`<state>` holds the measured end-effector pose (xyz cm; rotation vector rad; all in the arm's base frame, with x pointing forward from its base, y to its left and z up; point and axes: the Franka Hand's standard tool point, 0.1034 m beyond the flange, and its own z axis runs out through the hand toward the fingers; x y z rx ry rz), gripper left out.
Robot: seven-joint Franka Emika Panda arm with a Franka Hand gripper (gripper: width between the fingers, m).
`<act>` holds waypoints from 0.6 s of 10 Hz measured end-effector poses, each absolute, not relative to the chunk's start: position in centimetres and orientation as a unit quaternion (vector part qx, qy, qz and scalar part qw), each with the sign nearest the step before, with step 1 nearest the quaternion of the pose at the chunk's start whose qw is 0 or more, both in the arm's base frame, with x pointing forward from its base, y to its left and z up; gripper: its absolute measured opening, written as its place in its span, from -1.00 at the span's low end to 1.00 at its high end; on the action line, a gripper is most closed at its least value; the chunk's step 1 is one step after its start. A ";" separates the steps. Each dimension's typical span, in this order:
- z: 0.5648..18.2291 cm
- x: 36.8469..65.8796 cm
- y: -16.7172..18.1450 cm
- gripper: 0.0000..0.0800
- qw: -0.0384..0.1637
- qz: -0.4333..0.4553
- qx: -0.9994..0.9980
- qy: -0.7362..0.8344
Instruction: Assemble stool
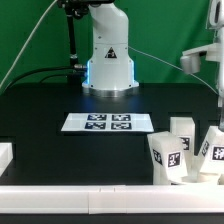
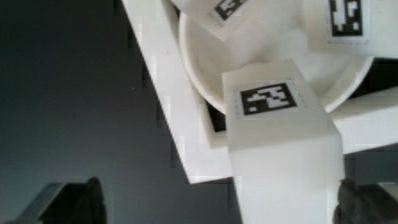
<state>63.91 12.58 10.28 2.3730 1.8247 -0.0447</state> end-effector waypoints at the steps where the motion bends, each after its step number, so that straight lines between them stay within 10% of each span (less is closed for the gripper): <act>1: 10.0 63.9 13.2 0.62 0.074 -0.042 0.770 0.633; 6: 8.5 63.7 13.5 0.62 0.080 -0.056 0.739 0.666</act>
Offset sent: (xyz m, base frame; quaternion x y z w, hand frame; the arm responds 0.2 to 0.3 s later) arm 0.0005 0.0182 -0.0125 -0.0155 -0.0086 -0.1848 0.9826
